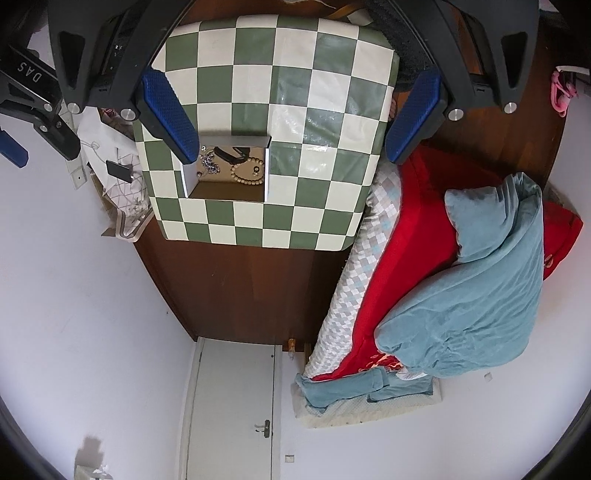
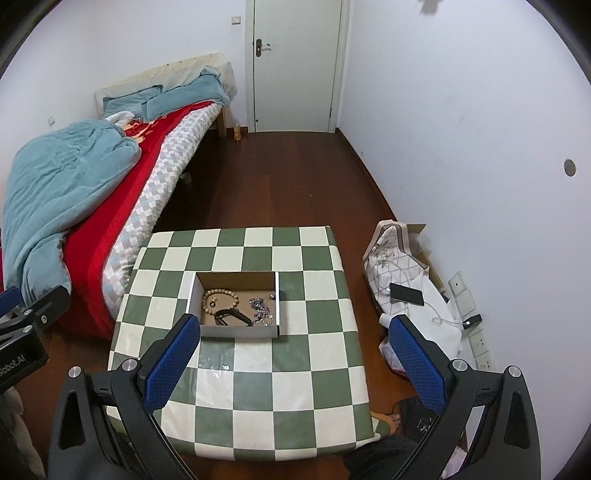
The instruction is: Organize jewelry
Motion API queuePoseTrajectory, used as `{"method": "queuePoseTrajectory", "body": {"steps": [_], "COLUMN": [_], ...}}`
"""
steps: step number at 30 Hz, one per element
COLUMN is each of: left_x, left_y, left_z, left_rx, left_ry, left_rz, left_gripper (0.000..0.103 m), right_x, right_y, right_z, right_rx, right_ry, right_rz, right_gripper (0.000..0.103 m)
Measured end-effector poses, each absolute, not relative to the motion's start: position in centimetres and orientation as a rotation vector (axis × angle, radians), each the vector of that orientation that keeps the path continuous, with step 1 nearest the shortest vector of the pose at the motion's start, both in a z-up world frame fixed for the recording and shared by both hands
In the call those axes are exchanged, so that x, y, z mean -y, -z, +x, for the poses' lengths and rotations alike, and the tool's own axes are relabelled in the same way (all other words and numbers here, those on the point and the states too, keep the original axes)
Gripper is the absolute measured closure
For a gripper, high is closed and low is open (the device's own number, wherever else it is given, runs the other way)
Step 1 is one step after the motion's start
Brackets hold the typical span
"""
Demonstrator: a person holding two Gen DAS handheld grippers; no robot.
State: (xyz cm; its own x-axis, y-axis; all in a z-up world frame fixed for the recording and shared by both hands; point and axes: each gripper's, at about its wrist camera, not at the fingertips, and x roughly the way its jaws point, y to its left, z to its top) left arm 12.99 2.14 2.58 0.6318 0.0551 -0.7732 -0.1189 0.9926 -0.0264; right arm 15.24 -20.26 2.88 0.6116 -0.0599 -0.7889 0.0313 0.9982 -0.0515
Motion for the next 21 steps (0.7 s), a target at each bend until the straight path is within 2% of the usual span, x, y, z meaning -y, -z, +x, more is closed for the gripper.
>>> {"method": "queuePoseTrajectory", "body": {"steps": [21], "left_x": [-2.18], "left_y": [-2.55], "left_z": [12.69], "left_rx": [-0.870], "left_ry": [-0.096], "left_rz": [-0.041], "left_gripper": [0.000], "right_x": [19.42], "right_y": [-2.25], "right_z": [15.24], "right_rx": [-0.922], "right_ry": [0.028], "right_rz": [-0.043], "right_gripper": [0.000]}}
